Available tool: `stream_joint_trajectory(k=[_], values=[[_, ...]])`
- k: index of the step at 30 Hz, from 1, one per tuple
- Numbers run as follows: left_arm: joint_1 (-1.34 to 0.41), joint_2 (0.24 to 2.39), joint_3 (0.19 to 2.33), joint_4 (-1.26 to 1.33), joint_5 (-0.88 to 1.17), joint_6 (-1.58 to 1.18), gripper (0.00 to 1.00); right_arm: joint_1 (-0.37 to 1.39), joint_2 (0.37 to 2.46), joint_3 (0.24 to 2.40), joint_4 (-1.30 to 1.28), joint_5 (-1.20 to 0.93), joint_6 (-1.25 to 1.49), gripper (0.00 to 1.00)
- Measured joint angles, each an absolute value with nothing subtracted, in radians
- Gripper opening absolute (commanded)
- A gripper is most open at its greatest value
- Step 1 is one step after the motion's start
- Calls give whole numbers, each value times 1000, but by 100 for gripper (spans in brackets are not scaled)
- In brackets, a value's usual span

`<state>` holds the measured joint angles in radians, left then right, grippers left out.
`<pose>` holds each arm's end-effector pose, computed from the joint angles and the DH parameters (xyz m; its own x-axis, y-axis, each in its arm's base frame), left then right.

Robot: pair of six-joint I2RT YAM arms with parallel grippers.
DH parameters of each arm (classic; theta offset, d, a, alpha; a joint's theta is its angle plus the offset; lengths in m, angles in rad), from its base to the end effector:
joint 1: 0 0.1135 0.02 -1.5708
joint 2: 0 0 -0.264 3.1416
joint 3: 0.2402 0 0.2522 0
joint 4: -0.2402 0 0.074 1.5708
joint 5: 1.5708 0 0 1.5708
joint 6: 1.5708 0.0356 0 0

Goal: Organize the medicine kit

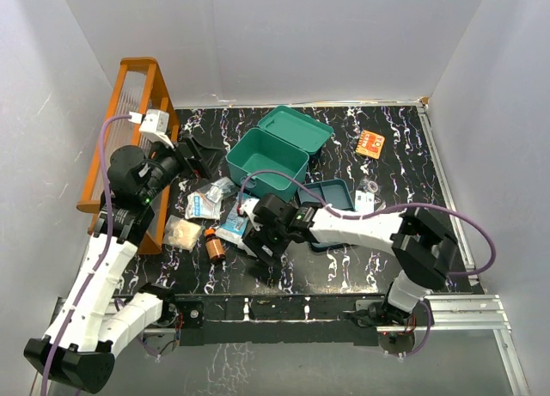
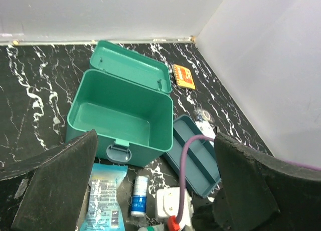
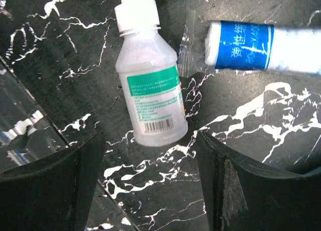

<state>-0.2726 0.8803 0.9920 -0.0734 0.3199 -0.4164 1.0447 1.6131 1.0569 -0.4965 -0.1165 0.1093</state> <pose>0.1860 -0.0636 0.4081 -0.1921 -0.3450 -0.9188 0.5254 0.7545 -0.3932 0.1596 0.2832 0.2039 -0.5305 -0.6978 -0.4813 -0.8349 0.5283 0.1544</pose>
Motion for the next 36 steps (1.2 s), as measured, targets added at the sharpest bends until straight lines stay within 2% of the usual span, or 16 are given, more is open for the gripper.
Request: stream_joint_trajectory(k=[7, 11, 15, 19, 24, 30, 36], values=[[-273, 868, 1015, -68, 288, -400, 99, 1044, 1723, 1110, -503, -116, 37, 59], [-273, 875, 1019, -51, 287, -404, 99, 1040, 1754, 1135, -507, -115, -1, 49], [-273, 891, 1023, -27, 289, -410, 99, 1038, 1776, 1149, -507, -115, -27, 47], [-273, 902, 1023, -21, 300, -422, 99, 1037, 1776, 1149, -507, -112, -39, 39], [-273, 899, 999, 45, 342, -470, 99, 1029, 1773, 1145, -498, -119, -36, 36], [-273, 907, 992, 49, 363, -517, 99, 997, 1678, 1062, -486, -140, -23, 35], [-273, 921, 965, -10, 352, -479, 99, 898, 1472, 956, -435, -227, 14, 35]])
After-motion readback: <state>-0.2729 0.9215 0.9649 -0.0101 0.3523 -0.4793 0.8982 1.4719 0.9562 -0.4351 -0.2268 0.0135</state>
